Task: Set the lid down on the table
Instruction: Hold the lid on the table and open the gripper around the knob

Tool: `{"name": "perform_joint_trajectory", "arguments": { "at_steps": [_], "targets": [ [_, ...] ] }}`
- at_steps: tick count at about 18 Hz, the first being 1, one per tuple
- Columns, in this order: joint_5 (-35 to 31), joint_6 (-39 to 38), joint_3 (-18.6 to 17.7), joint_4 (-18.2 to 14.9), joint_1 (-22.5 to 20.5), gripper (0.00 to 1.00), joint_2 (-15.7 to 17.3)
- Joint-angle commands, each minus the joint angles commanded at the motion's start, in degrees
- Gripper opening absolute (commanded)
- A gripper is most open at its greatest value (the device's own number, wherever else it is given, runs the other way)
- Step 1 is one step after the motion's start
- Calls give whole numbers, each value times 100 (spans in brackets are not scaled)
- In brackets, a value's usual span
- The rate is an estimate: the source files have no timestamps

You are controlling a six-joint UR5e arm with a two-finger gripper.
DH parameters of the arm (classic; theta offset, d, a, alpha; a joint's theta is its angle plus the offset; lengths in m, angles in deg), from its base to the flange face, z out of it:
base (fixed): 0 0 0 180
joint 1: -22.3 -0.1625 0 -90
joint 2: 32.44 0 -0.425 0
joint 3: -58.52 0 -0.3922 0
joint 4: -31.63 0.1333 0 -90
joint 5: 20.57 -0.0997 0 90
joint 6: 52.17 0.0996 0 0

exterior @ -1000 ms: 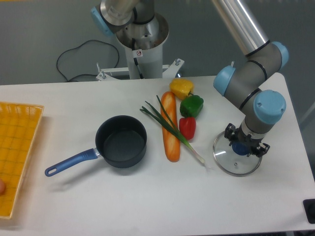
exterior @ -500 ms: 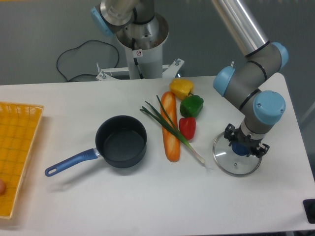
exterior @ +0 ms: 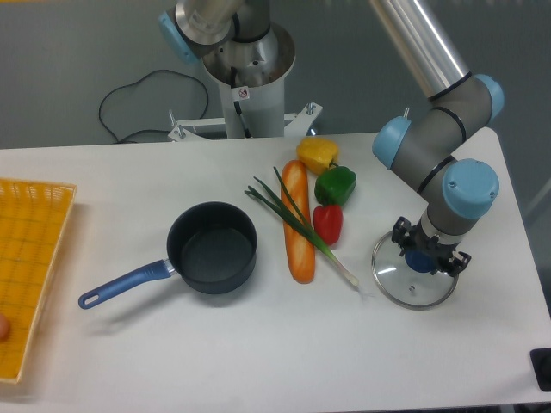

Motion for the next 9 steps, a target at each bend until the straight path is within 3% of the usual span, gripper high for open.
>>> {"name": "perform_joint_trajectory", "arguments": {
  "at_steps": [5, 9],
  "targets": [
    [0, 0, -18, 62, 9, 61, 0],
    [0, 0, -26, 70, 9, 69, 0]
  ]
}}
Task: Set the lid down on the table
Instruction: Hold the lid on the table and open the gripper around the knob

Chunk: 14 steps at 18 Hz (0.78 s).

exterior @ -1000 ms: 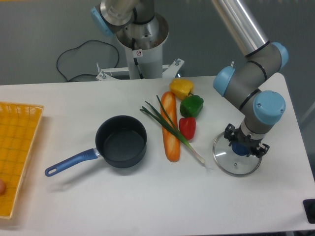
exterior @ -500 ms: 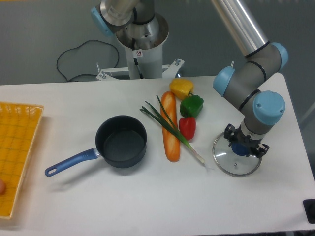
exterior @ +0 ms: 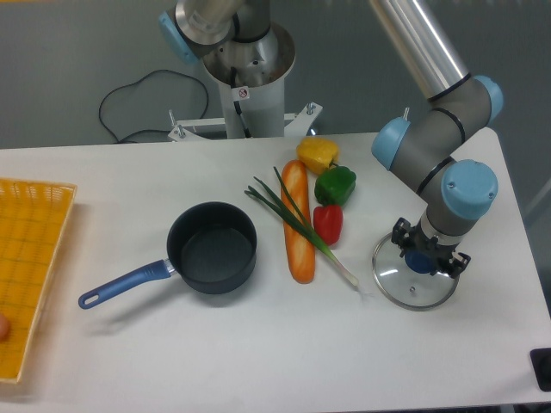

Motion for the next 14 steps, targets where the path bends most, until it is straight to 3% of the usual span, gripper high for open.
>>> {"name": "perform_joint_trajectory", "arguments": {
  "at_steps": [3, 8, 14],
  "targets": [
    [0, 0, 9, 0, 0, 75, 0],
    [0, 35, 9, 0, 0, 98, 0],
    [0, 44, 9, 26, 0, 100, 96]
  ]
}}
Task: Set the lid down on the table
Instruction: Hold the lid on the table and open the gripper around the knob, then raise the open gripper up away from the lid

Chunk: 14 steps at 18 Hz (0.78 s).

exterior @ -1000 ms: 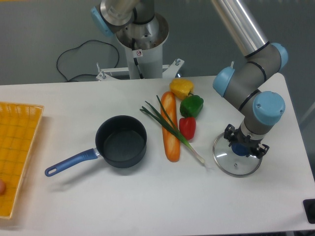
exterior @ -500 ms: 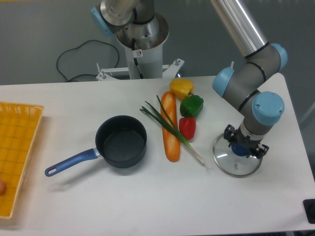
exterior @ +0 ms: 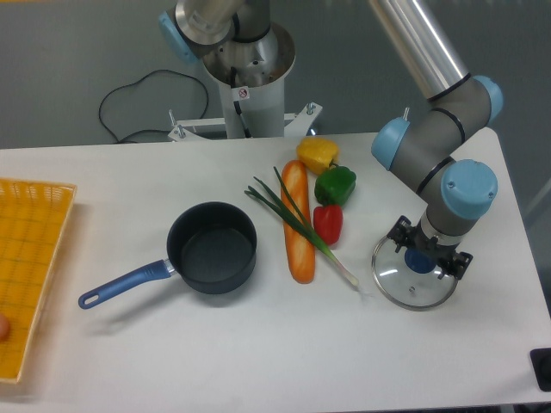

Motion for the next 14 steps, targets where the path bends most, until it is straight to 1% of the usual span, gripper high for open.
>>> {"name": "perform_joint_trajectory", "arguments": {
  "at_steps": [7, 9, 11, 14],
  "targets": [
    [-61, -53, 0, -26, -9, 100, 378],
    [-62, -18, -9, -96, -9, 100, 571],
    [-70, 17, -9, -315, 9, 100, 720],
    [-70, 26, -9, -430, 97, 100, 923]
  ]
}}
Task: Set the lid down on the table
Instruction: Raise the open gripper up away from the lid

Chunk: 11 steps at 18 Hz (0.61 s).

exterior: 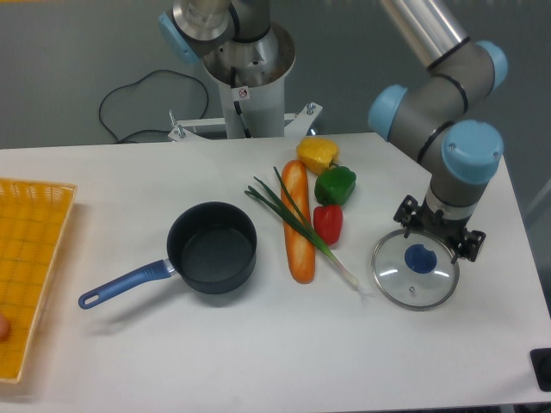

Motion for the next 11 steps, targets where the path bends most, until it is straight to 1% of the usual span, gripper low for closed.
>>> {"name": "perform_joint_trajectory", "arguments": {
  "at_steps": [3, 4, 6, 7, 11],
  "targets": [
    [-18, 18, 70, -184, -17, 100, 88],
    [-18, 70, 131, -298, -26, 100, 123],
    [-18, 542, 307, -658, -44, 100, 167],
    [-18, 710, 369, -781, -53, 100, 185],
    [-18, 765, 483, -940, -105, 100, 203]
  ]
}}
